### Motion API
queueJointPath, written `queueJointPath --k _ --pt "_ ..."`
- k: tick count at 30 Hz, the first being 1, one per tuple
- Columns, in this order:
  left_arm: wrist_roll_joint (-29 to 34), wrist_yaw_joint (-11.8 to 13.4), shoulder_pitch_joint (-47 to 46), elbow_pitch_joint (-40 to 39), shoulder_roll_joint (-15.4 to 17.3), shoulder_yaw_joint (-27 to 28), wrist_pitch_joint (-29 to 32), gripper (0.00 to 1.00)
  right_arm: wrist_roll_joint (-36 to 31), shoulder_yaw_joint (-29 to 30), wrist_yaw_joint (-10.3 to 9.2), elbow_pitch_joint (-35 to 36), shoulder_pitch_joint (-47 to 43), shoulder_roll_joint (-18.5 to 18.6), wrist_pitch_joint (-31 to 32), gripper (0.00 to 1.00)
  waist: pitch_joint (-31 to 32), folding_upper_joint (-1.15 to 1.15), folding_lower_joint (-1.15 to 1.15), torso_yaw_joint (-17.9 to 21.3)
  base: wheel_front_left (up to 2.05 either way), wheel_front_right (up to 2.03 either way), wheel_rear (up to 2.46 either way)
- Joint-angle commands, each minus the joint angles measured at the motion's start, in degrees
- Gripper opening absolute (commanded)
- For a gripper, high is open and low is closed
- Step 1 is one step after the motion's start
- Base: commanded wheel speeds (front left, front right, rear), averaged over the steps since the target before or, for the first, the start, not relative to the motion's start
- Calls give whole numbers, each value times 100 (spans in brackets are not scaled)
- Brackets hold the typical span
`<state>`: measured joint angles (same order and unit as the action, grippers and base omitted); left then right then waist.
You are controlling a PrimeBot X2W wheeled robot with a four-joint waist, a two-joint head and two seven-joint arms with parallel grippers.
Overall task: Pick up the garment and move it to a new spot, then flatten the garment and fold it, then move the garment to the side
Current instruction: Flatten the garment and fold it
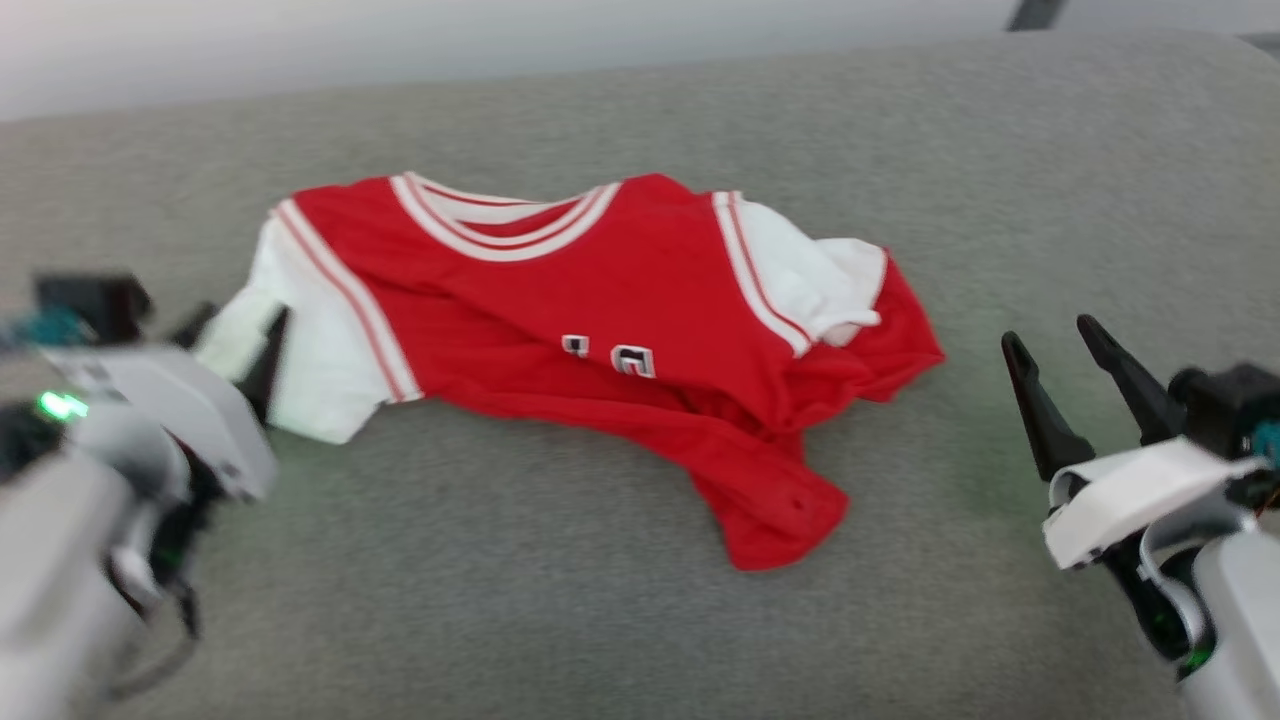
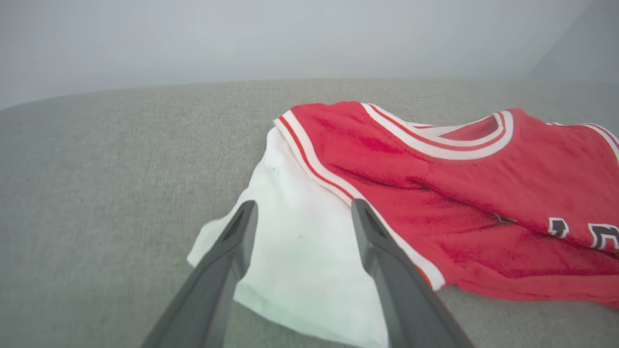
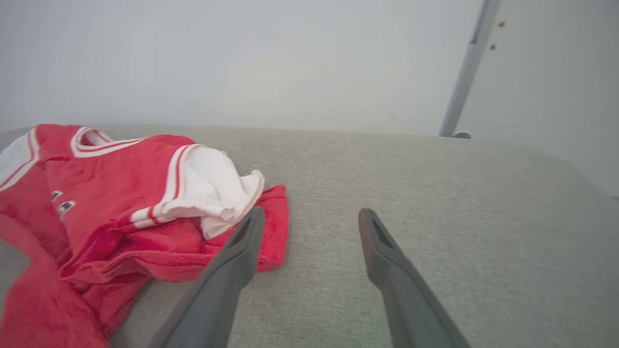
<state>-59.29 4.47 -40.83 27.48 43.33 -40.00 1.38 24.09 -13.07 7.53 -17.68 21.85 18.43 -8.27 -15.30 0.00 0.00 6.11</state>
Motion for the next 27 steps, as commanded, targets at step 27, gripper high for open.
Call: queueJointPath --k 27 --pt "3053 1076 2670 -2465 -2071 1529 -1653 100 2805 -3518 -8 -408 3157 2917 4250 100 -602 0 0 -1924 0 0 0"
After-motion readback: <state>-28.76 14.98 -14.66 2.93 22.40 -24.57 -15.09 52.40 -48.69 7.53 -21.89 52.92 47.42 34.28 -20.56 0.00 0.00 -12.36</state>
